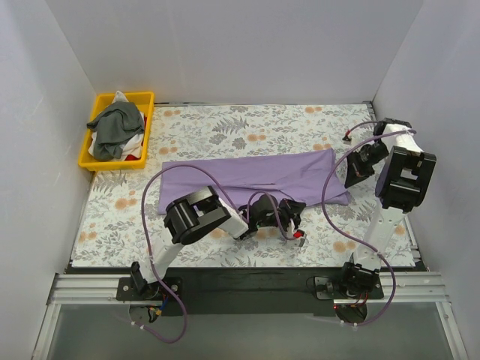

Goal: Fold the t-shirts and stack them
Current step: Fold the tshirt

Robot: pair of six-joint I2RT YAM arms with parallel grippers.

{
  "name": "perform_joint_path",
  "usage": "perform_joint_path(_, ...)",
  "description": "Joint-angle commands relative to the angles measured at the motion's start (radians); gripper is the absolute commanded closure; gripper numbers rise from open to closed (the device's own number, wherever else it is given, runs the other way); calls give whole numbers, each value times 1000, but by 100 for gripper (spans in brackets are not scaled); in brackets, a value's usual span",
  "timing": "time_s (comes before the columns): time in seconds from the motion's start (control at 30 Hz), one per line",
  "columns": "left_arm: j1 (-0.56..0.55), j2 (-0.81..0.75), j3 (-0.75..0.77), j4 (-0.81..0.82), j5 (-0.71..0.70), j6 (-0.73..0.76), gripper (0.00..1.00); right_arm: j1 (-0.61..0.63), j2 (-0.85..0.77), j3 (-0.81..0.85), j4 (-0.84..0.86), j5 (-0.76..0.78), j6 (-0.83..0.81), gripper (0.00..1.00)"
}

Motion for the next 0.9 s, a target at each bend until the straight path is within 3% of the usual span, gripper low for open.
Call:
perform_joint_path(0.0, -1, -134, 20, -34, -2, -56, 100, -2, -63, 94, -36, -44, -2, 99)
perform_joint_path(0.4, 54, -153, 114, -160, -22, -237, 100, 36, 31, 289, -70, -107, 44, 99)
perform_joint_path(0.87, 136, -138, 109, -177, -5, -263, 100, 116, 167, 470, -65, -122, 97, 99)
